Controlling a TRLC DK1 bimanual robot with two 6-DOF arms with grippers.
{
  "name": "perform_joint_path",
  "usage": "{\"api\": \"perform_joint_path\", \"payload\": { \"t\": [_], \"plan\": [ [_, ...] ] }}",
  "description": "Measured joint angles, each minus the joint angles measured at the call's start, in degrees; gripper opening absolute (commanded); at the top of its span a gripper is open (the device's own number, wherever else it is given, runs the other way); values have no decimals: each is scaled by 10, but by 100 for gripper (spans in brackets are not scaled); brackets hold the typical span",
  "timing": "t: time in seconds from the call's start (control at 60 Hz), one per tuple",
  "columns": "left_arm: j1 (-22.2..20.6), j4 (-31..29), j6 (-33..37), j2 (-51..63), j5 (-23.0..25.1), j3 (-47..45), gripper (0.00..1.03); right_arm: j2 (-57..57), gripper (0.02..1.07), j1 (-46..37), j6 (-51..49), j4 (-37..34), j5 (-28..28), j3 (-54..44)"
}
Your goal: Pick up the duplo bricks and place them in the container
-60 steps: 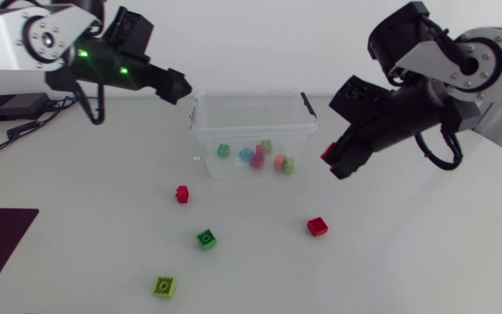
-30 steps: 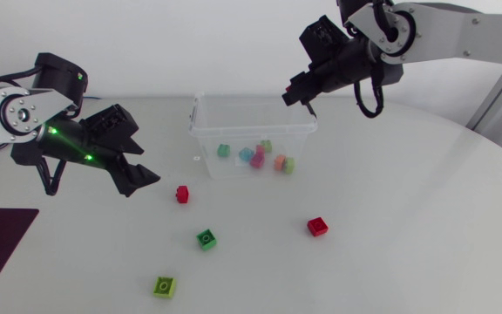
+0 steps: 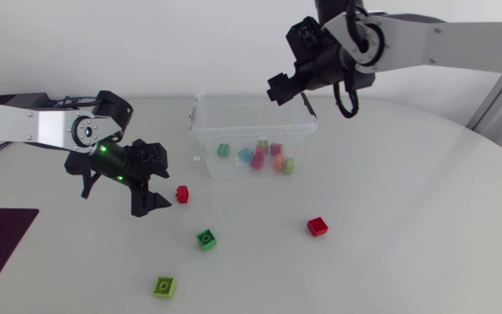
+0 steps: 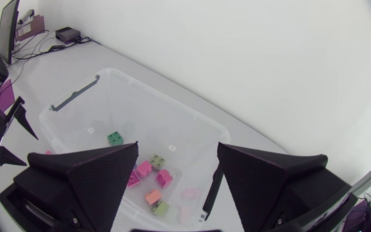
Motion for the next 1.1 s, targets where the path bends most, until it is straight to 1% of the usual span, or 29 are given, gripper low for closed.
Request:
{"api": "perform_joint_path", "payload": {
  "t": [0.133, 0.217, 0.3, 0.333, 0.483, 0.583, 0.7, 0.733, 0.8, 0.9, 0.917, 0.95, 0.967, 0.983, 1.1],
  "plan": [
    [-11, -18, 19, 26, 1, 37, 90, -91, 96, 0, 0, 4, -15, -94],
    [-12, -42, 33, 57, 2, 71, 90, -141, 96, -1, 0, 15, -19, -155],
    [-12, -53, 45, 87, 2, 99, 90, -193, 96, -3, 0, 23, -21, -225],
    [-12, -54, 47, 92, 2, 103, 88, -206, 96, -4, 0, 25, -21, -244],
    [-12, -59, 57, 119, 2, 129, 87, -245, 96, -5, 0, 27, -33, -313],
    [-12, -64, 61, 132, -1, 137, 79, -250, 96, -5, 0, 29, -41, -348],
    [-12, -71, 69, 144, -1, 137, 78, -250, 96, -3, 0, 29, -43, -379],
    [-12, -72, 70, 148, -2, 137, 75, -250, 96, -2, 0, 28, -43, -386],
    [-12, -74, 72, 155, -2, 137, 65, -249, 96, 2, 5, 26, -45, -396],
    [-12, -76, 72, 163, -2, 137, 45, -243, 96, 12, 20, 22, -45, -403],
    [-12, -77, 72, 163, -2, 137, 33, -242, 96, 13, 23, 21, -45, -403],
    [-13, -77, 72, 164, -2, 137, 26, -237, 96, 16, 29, 15, -45, -404],
    [-13, -77, 72, 163, -2, 138, 17, -235, 96, 18, 33, 11, -45, -405],
    [-14, -78, 72, 164, -2, 139, 14, -232, 96, 20, 35, 8, -45, -405],
    [-19, -78, 70, 168, 0, 149, 12, -200, 96, 30, 53, -20, -45, -406]
  ]
}}
